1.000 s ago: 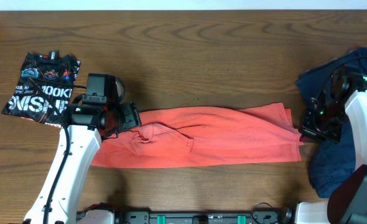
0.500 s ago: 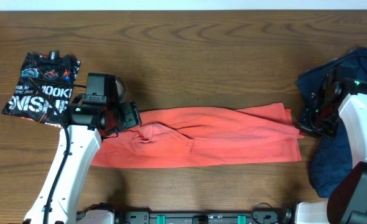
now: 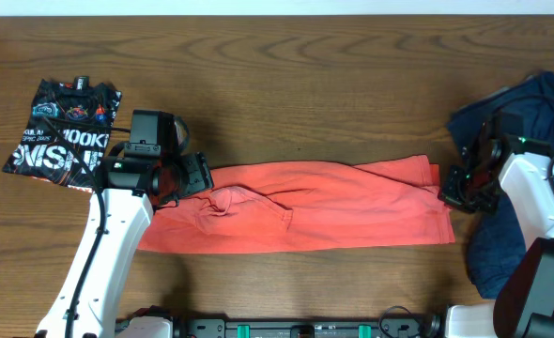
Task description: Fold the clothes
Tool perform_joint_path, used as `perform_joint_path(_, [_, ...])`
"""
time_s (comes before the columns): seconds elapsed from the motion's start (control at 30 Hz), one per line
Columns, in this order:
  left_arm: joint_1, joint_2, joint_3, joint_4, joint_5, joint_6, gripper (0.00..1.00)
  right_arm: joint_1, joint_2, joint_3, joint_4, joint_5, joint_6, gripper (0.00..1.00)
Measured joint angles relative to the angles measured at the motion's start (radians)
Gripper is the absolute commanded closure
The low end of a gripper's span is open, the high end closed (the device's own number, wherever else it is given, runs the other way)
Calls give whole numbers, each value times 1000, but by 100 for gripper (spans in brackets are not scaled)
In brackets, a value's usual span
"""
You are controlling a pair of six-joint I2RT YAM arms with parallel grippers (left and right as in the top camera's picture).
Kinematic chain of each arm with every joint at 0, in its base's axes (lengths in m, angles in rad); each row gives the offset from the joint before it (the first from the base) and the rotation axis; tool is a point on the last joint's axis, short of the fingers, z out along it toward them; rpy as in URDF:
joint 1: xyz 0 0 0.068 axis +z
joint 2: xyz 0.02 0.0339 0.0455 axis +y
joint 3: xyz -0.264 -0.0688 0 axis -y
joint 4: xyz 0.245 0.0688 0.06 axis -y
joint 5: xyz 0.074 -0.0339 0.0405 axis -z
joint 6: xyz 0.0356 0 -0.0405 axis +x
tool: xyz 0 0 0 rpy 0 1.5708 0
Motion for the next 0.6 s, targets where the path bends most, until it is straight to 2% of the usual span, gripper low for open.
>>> perform_joint_path(0.03, [0, 0, 0, 0, 0, 0, 30, 0, 0, -5, -4, 13, 8, 63])
perform_joint_path(0.07, [0, 0, 0, 0, 0, 0, 30, 0, 0, -7, -7, 28, 12, 46])
perform_joint_path(0.1, [0, 0, 0, 0, 0, 0, 30, 0, 0, -9, -8, 40, 15, 39])
perform_joint_path(0.17, [0, 0, 0, 0, 0, 0, 29, 0, 0, -9, -7, 58, 14, 32])
perform_joint_path(0.6, [0, 0, 0, 0, 0, 0, 29, 0, 10, 4, 4, -9, -98, 30])
